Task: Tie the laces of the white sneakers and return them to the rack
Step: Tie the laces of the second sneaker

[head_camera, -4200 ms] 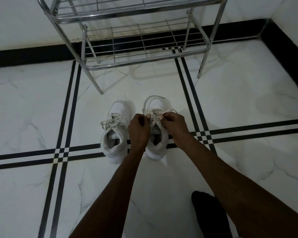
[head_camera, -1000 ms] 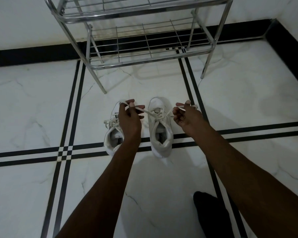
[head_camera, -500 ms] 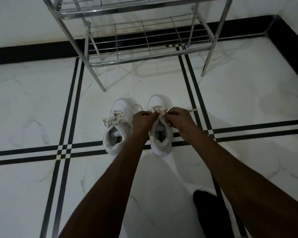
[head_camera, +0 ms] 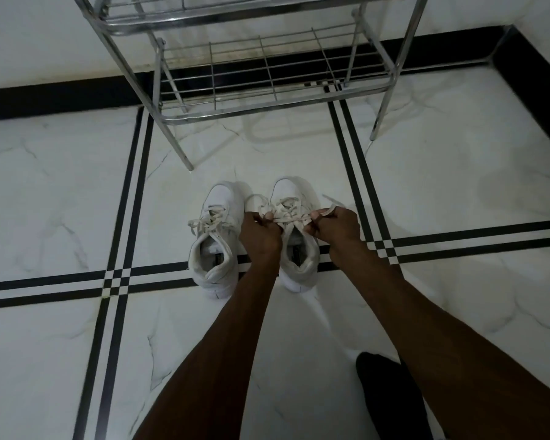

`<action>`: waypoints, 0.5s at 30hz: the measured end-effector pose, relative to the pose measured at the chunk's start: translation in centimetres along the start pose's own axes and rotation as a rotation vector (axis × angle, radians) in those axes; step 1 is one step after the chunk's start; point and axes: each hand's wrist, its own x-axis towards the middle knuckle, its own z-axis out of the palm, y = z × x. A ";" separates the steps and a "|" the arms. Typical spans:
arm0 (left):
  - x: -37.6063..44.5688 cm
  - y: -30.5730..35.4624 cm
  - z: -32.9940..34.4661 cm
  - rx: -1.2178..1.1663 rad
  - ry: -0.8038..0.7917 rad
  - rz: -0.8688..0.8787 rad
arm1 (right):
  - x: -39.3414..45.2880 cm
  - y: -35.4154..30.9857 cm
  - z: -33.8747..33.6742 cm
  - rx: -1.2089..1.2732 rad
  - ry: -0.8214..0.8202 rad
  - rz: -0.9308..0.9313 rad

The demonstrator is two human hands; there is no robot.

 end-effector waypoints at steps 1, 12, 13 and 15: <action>0.1 -0.1 0.1 -0.029 0.015 0.002 | 0.1 0.2 -0.1 0.020 0.001 0.003; 0.2 -0.4 -0.9 -0.261 -0.040 -0.202 | 0.2 -0.2 -0.8 0.102 -0.068 0.040; 0.0 -0.2 -1.5 -0.303 -0.057 -0.205 | 0.0 -0.7 -1.0 0.096 -0.106 0.029; -0.2 0.2 -2.6 -0.290 -0.036 -0.151 | -0.3 -1.6 -1.7 0.013 -0.132 0.007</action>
